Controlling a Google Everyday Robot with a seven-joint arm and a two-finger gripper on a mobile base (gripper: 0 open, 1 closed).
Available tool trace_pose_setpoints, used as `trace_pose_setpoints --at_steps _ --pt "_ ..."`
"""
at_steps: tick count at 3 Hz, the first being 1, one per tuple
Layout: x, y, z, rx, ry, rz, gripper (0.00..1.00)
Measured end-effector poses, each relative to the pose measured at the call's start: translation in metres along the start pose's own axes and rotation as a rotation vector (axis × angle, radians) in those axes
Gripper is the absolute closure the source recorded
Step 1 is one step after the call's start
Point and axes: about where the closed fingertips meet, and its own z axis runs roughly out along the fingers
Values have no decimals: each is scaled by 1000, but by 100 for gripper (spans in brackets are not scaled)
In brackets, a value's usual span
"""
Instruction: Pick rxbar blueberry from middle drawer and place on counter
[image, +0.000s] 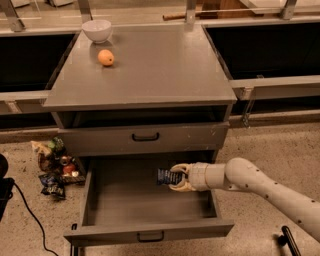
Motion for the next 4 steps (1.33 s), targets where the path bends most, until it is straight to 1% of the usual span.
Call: trace_pose_setpoints --at_steps 1,2,3,4 --pt "-70 -18 -38 -26 -101 -209 100" --pt "-126 -24 -72 -58 -164 -382 100" --pt "-126 -19 -69 -75 -171 -391 100" --pt "-126 -19 -69 -73 -171 -388 100"
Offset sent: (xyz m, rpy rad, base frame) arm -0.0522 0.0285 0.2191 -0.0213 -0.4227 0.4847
